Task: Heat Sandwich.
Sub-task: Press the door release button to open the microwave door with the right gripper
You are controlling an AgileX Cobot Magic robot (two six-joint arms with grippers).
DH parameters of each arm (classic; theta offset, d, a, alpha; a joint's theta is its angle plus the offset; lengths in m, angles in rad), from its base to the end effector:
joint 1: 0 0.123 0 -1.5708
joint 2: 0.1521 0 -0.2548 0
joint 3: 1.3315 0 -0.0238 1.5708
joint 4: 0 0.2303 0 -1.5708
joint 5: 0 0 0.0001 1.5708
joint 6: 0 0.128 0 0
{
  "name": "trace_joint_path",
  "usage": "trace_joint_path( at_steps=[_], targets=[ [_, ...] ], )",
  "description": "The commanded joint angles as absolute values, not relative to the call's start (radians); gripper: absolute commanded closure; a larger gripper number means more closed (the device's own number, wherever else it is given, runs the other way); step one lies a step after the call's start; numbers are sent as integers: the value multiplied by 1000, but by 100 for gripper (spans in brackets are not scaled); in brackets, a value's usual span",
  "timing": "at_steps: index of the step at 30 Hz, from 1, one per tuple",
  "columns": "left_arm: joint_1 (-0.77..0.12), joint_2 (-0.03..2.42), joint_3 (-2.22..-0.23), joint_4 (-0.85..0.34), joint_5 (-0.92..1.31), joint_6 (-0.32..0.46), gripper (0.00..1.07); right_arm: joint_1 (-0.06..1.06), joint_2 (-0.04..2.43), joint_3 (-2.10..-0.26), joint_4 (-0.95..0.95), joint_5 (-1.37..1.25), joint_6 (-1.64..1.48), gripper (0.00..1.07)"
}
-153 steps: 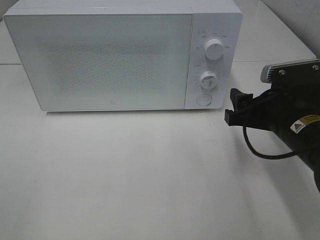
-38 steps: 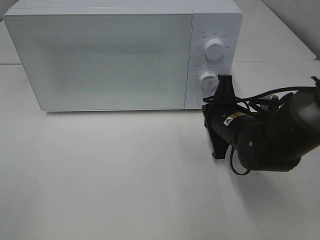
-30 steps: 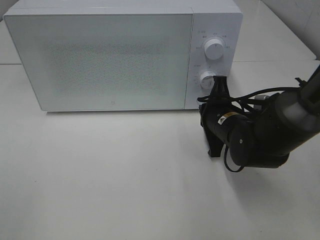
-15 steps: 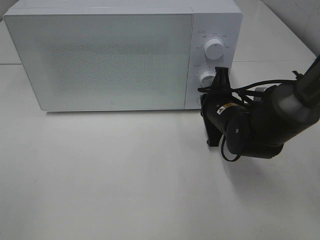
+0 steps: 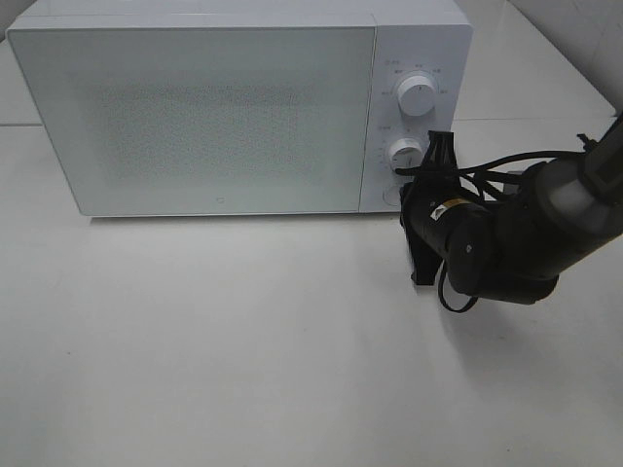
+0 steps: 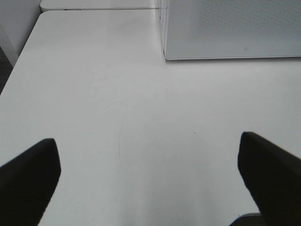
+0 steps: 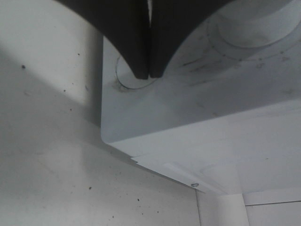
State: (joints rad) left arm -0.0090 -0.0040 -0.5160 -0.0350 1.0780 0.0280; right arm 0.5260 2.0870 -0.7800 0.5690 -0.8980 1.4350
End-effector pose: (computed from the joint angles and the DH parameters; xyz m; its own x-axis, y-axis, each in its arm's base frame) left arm 0.0375 -0.0043 0.2535 -0.4529 0.0155 -0.8914 0.0417 0.9991 -0.0038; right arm 0.3436 0.1372 0.0689 -0.0346 0.9976 0.0597 0.3610 -0.0432 0.9316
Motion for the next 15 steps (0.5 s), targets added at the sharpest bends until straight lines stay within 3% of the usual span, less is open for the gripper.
trace_joint_path(
  at_steps=[1, 15],
  targets=[
    [-13, -11, -516, -35, 1067, 23, 9, 524, 2088, -789, 550, -850, 1433, 107],
    [-13, -11, -516, -35, 1067, 23, 9, 516, 2088, -824, 560, -872, 1364, 107]
  ],
)
